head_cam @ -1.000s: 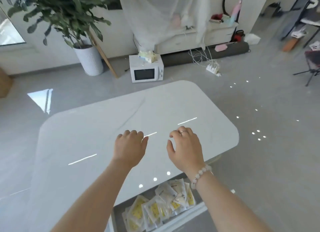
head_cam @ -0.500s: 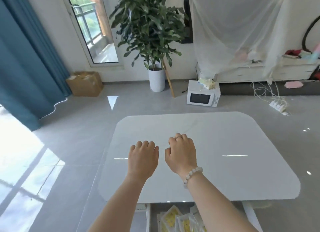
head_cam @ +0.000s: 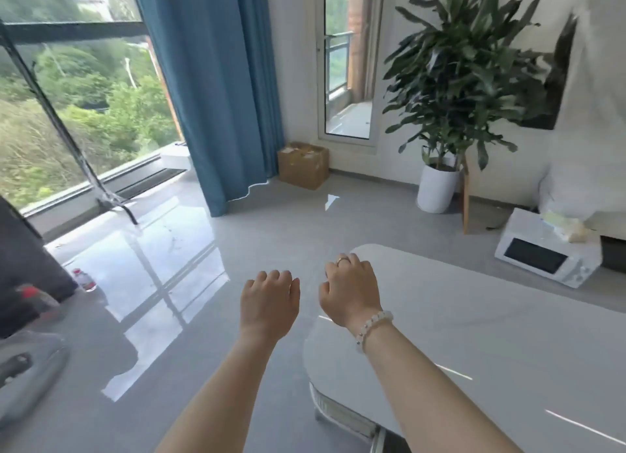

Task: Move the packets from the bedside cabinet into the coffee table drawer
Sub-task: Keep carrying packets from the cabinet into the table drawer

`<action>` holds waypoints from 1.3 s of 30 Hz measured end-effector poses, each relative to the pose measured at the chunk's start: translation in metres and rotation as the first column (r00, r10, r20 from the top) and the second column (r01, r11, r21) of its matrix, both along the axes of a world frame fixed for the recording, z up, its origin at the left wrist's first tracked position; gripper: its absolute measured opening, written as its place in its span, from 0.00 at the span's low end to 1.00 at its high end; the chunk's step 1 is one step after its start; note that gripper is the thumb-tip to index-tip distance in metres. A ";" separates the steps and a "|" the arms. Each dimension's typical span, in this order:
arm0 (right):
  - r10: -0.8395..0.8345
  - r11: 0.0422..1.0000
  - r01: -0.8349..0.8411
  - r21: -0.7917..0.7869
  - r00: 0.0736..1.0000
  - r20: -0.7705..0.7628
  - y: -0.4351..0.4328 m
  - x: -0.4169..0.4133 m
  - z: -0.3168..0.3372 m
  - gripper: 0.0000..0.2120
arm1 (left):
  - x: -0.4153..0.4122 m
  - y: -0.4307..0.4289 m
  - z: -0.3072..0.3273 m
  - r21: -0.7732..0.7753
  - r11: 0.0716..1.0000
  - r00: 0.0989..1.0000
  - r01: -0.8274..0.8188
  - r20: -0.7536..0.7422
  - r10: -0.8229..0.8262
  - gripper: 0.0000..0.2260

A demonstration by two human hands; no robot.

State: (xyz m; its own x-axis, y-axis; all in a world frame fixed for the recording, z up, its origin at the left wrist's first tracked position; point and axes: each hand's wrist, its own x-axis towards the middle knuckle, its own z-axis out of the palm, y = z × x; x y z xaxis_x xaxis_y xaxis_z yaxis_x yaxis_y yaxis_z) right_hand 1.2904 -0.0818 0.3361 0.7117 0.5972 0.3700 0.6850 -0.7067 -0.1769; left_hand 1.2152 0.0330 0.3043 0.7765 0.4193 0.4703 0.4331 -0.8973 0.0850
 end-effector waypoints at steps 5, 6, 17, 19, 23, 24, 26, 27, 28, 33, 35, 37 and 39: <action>0.258 0.962 -0.264 -0.070 0.963 -0.081 0.106 -0.055 0.003 0.26 | -0.077 0.091 0.003 -0.013 0.978 0.975 -0.209 -0.083 0.207 0.09; 0.300 0.948 -0.308 -0.082 0.949 -0.091 0.125 -0.068 0.002 0.27 | -0.095 0.106 0.005 -0.044 0.965 0.963 -0.257 -0.096 0.252 0.10; 0.664 0.724 -0.667 -0.175 0.743 -0.083 0.271 -0.227 0.001 0.16 | -0.281 0.203 0.004 -0.121 0.738 0.748 -0.664 -0.132 0.651 0.16; 0.725 0.669 -0.723 -0.170 0.686 -0.063 0.289 -0.255 0.002 0.16 | -0.312 0.210 0.002 -0.135 0.671 0.684 -0.729 -0.104 0.722 0.17; 0.837 0.533 -0.828 -0.171 0.546 -0.036 0.318 -0.313 0.002 0.16 | -0.378 0.215 -0.006 -0.138 0.536 0.546 -0.833 -0.049 0.836 0.17; 0.861 0.493 -0.852 -0.175 0.507 -0.044 0.324 -0.328 0.001 0.16 | -0.393 0.213 -0.005 -0.158 0.495 0.510 -0.854 -0.066 0.858 0.18; 0.899 0.418 -0.891 -0.178 0.434 -0.062 0.333 -0.355 -0.001 0.16 | -0.420 0.212 -0.007 -0.213 0.384 0.411 -0.898 -0.099 0.906 0.17; 0.915 0.385 -0.906 -0.178 0.399 -0.052 0.338 -0.368 -0.002 0.15 | -0.433 0.213 -0.009 -0.241 0.331 0.362 -0.912 -0.099 0.927 0.15; 0.928 0.357 -0.918 -0.174 0.369 -0.041 0.342 -0.381 -0.002 0.14 | -0.445 0.213 -0.011 -0.255 0.302 0.331 -0.918 -0.079 0.940 0.14; 0.967 0.242 -0.959 -0.145 0.251 -0.041 0.374 -0.447 -0.003 0.07 | -0.496 0.216 -0.012 -0.280 0.181 0.203 -0.943 -0.052 0.978 0.14; 0.982 0.161 -0.976 -0.150 0.174 -0.077 0.384 -0.476 -0.003 0.08 | -0.519 0.214 -0.009 -0.275 0.104 0.122 -0.956 -0.047 0.991 0.15; 0.990 0.026 -0.984 -0.174 0.050 -0.134 0.391 -0.507 -0.002 0.11 | -0.547 0.209 -0.008 -0.244 0.024 0.033 -0.970 -0.033 0.999 0.16; 0.990 -0.074 -0.984 -0.164 -0.053 -0.128 0.395 -0.537 -0.004 0.16 | -0.574 0.201 -0.007 -0.232 -0.069 -0.058 -0.970 -0.054 0.997 0.17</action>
State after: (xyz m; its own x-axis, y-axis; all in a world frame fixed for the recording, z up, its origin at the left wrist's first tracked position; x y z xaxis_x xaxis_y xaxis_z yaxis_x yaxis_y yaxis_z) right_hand 0.7533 0.3128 0.3324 -0.6887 0.7042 0.1727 0.6894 0.7098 -0.1447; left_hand 0.6410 0.2340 0.2973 -0.5627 0.7633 0.3174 0.8254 0.4973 0.2672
